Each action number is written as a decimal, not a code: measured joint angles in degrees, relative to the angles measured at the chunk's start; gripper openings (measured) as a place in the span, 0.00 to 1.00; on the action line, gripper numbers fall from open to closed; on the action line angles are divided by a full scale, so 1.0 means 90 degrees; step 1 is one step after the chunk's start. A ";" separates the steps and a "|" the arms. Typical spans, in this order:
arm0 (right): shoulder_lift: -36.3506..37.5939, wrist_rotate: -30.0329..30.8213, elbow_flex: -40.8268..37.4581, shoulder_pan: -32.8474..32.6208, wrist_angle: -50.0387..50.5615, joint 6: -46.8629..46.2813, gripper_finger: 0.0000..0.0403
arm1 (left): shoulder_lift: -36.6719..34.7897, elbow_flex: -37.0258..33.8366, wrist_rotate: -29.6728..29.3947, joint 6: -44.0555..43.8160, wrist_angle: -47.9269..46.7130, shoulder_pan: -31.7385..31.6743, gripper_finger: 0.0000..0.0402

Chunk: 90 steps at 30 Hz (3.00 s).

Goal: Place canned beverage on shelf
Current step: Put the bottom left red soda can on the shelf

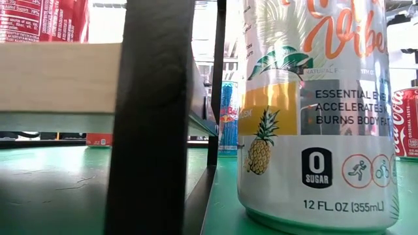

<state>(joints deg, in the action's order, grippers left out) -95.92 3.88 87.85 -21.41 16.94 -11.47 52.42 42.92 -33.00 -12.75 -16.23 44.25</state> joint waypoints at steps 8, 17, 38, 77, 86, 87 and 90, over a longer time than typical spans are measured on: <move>-0.1621 -0.0604 0.1585 -0.0158 0.0512 0.0734 0.06 | 0.0265 -0.0470 -0.0228 -0.0216 0.0235 -0.0557 0.74; -0.2929 -0.0795 0.3359 -0.0242 0.2108 0.0987 0.06 | 0.0652 -0.0503 0.0771 -0.0163 0.0435 -0.0779 0.22; -0.3650 -0.0963 0.4053 -0.0093 0.2293 0.1262 0.06 | 0.1219 -0.0508 0.0958 0.0026 0.1001 -0.0818 0.00; -0.4046 -0.1941 0.4053 0.0218 0.2012 0.1827 0.06 | 0.1214 -0.0506 0.1301 -0.0022 0.1006 -0.0821 0.00; -0.4046 -0.1606 0.4053 0.0371 0.2434 0.1781 0.06 | 0.1205 -0.0506 0.1626 -0.0256 0.0909 -0.0821 0.00; -0.4046 -0.1589 0.4053 0.0398 0.2476 0.1781 0.06 | 0.1183 -0.0506 0.1645 -0.0311 0.0832 -0.0821 0.00; -0.4046 -0.1579 0.4053 0.0468 0.2558 0.1779 0.06 | 0.1090 -0.0506 0.1693 -0.0495 0.0659 -0.0821 0.00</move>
<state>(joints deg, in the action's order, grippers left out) -132.33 -10.33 124.33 -17.20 39.96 4.54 62.23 38.37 -17.76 -17.21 -10.30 36.86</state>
